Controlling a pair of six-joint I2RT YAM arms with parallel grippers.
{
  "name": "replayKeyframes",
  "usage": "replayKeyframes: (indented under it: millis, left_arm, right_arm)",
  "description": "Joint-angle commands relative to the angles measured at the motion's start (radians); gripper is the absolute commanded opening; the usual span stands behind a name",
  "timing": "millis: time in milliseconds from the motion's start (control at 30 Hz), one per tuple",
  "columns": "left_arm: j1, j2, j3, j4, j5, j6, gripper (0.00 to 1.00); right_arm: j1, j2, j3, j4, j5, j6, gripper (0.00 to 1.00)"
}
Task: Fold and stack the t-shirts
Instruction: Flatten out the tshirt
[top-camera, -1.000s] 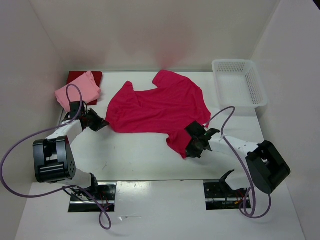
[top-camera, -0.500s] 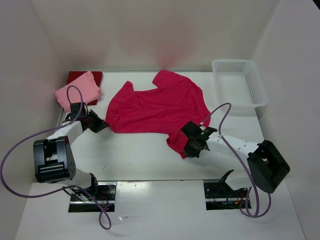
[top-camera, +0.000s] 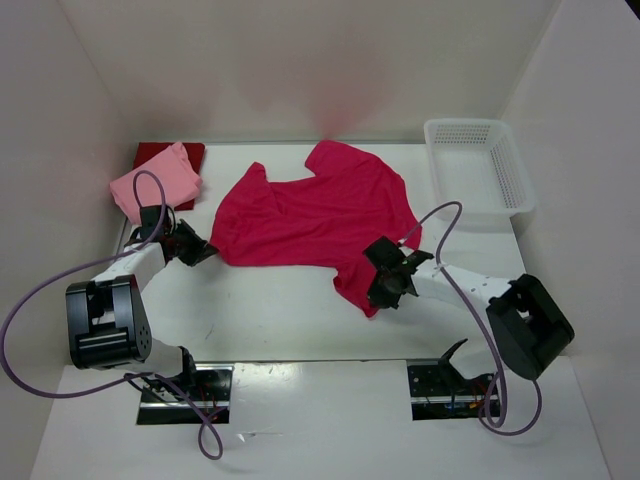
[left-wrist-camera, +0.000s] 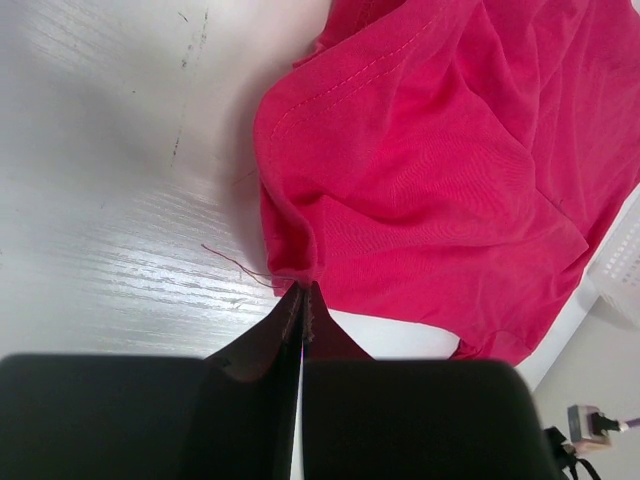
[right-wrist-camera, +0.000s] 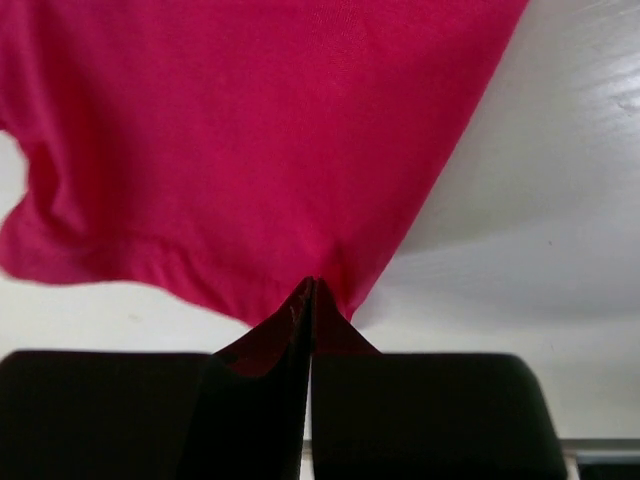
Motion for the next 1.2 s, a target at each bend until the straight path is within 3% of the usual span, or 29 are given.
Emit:
replayKeyframes:
  millis: [0, 100, 167, 367, 433, 567, 733, 1167]
  left_arm:
    - [-0.002, -0.026, -0.005, 0.004, -0.004, 0.022, 0.00]
    - [-0.002, -0.017, 0.004, 0.004, -0.004, 0.022, 0.00]
    - [-0.002, -0.017, 0.004, 0.015, -0.004, 0.013, 0.00]
    - [-0.002, -0.017, 0.004, 0.015, -0.013, 0.013, 0.00]
    - [-0.002, -0.008, 0.004, 0.024, 0.000, 0.004, 0.00]
    - [-0.002, 0.004, 0.004, 0.033, 0.013, 0.004, 0.00]
    - [-0.002, 0.015, 0.004, 0.044, 0.045, 0.004, 0.00]
    - [-0.011, 0.044, 0.004, 0.044, 0.036, 0.013, 0.00]
  right_arm:
    - [0.027, 0.044, -0.006, 0.092, -0.005, -0.024, 0.02]
    - [0.090, 0.053, -0.060, 0.115, -0.063, 0.009, 0.03]
    - [0.090, 0.053, -0.060, 0.098, -0.064, 0.021, 0.09]
    - [-0.009, -0.158, 0.003, -0.009, -0.011, -0.007, 0.44]
    - [-0.049, -0.264, -0.027, -0.035, -0.036, 0.024, 0.49]
    - [-0.059, -0.350, -0.193, -0.035, -0.111, 0.119, 0.50]
    - [-0.049, -0.427, -0.261, -0.026, -0.120, 0.196, 0.47]
    - [-0.040, -0.087, -0.175, 0.184, -0.130, 0.150, 0.47]
